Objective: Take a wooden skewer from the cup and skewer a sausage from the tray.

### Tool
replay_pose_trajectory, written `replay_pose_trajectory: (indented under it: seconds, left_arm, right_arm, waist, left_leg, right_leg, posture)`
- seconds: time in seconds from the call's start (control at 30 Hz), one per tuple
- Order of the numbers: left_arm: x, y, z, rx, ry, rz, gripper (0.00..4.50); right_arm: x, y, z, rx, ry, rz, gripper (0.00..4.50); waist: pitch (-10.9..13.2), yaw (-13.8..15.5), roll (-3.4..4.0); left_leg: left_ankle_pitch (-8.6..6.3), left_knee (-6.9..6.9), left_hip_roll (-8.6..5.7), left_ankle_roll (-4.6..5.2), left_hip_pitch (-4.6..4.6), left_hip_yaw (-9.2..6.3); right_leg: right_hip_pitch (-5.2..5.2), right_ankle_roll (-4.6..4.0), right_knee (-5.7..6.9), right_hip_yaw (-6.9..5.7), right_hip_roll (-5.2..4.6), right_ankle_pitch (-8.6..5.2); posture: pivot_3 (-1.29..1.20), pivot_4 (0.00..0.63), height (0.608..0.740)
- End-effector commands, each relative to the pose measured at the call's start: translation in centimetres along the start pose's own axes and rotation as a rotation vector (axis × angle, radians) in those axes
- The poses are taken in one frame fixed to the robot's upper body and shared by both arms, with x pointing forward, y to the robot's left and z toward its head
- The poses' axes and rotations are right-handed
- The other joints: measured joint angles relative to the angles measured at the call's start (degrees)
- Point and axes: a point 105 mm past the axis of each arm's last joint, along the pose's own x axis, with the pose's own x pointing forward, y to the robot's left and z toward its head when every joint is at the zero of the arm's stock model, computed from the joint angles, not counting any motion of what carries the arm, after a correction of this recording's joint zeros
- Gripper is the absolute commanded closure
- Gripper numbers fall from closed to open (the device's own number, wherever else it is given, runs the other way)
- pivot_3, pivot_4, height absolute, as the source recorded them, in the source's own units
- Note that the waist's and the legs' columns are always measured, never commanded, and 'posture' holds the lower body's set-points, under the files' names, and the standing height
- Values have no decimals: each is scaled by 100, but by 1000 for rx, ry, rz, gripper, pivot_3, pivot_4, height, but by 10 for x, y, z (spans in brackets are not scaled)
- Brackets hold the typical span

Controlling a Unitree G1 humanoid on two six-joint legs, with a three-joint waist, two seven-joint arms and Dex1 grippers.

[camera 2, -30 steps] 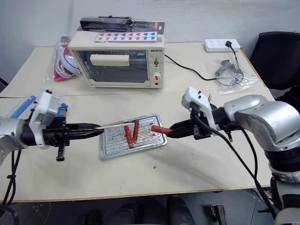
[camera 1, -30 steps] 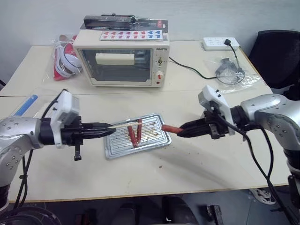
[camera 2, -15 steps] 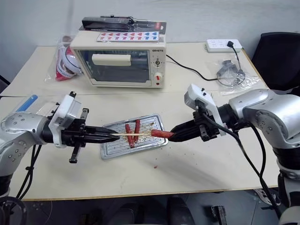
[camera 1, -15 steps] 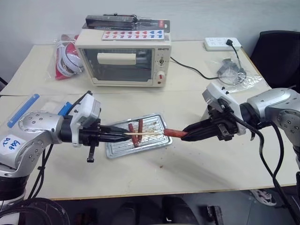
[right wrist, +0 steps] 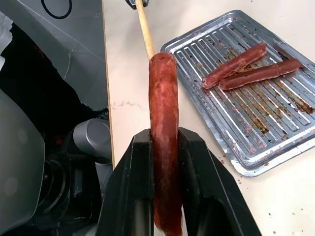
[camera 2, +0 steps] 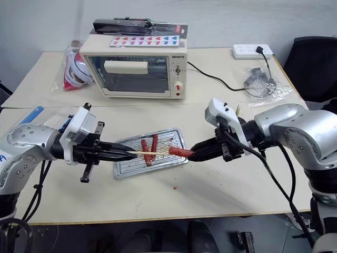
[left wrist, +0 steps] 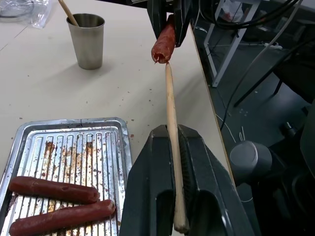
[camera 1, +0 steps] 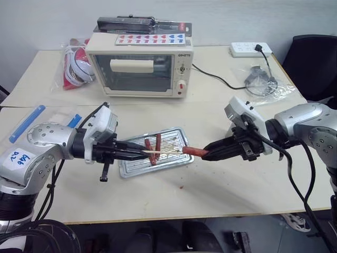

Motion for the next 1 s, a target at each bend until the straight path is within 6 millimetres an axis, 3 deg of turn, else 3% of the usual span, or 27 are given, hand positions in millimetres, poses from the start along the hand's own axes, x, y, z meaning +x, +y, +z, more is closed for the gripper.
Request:
replay_pose_trajectory:
  seconds: [0.03, 1.0]
  left_arm:
    - [-5, 1, 9, 55, 2, 11, 4500]
    - [11, 0, 14, 84, -2, -62, 4500]
  right_arm:
    - [-2, 7, 4, -38, -8, 13, 3868]
    - [11, 14, 10, -69, -15, 58, 3868]
  waist:
    - [0, 12, 0]
    - [0, 13, 0]
  left_leg:
    - [0, 1, 0, 0, 0, 0]
    - [0, 3, 0, 0, 0, 0]
  right_leg:
    - [0, 0, 0, 0, 0, 0]
    - [0, 0, 4, -1, 0, 0]
  posture:
    - [0, 150, 740]
    - [0, 150, 740]
